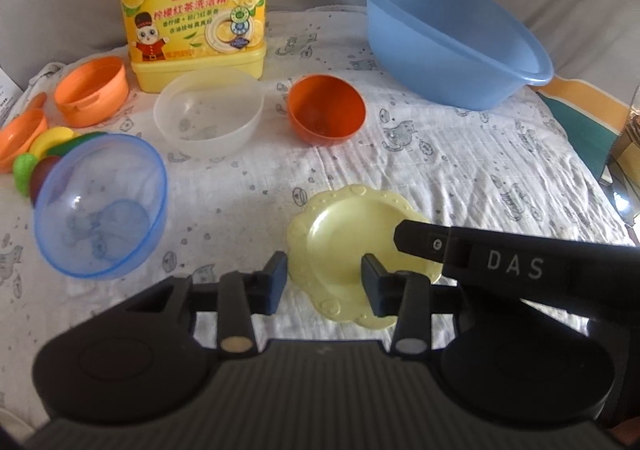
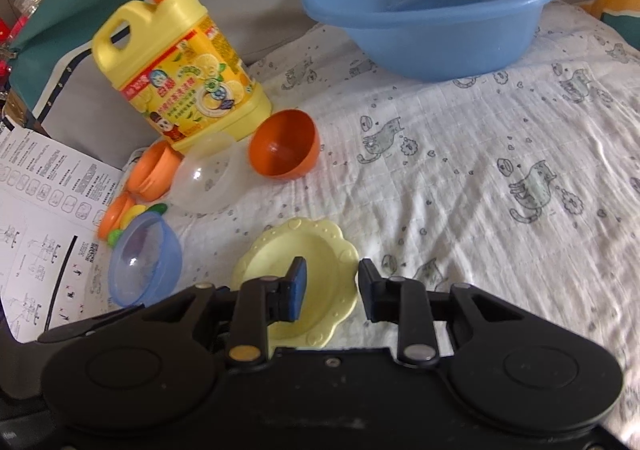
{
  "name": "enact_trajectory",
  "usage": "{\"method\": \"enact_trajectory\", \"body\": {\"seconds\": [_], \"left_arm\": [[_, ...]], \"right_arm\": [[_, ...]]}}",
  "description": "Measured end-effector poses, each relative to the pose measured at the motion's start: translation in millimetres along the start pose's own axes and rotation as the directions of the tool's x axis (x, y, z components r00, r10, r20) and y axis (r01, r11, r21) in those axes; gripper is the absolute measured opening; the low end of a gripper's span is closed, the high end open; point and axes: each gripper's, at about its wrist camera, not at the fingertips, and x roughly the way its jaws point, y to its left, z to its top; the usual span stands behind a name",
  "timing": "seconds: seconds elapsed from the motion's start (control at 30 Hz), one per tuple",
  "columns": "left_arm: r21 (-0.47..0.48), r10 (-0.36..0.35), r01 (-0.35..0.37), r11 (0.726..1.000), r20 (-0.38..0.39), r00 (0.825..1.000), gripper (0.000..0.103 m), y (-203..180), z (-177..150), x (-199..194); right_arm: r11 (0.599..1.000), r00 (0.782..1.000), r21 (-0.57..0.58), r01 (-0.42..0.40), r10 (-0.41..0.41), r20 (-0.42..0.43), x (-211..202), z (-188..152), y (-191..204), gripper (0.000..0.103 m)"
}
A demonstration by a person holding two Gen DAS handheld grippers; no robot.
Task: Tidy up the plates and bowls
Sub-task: 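Close both grippers on the rim of the yellow flower-edged plate, then carry the yellow plate over the green plate and lower it inside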
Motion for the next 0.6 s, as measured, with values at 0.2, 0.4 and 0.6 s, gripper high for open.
{"method": "enact_trajectory", "body": {"seconds": [0.2,0.4,0.6], "left_arm": [[0.012,-0.001,0.001,1.000,0.016,1.000,0.040,5.3,-9.5,-33.9],[-0.002,0.020,-0.020,1.000,0.030,0.999,0.039,23.2,-23.8,-72.8],[-0.039,0.054,-0.053,0.998,0.038,0.998,0.040,53.8,-43.5,-113.4]], "right_arm": [[1.000,1.000,-0.007,-0.008,0.008,0.000,-28.2,-12.4,17.0,0.029],[0.999,0.999,-0.027,-0.038,0.038,-0.017,-50.4,-28.1,46.1,0.029],[0.993,0.996,-0.091,-0.077,0.072,-0.051,-65.8,-46.9,89.9,0.029]]}}
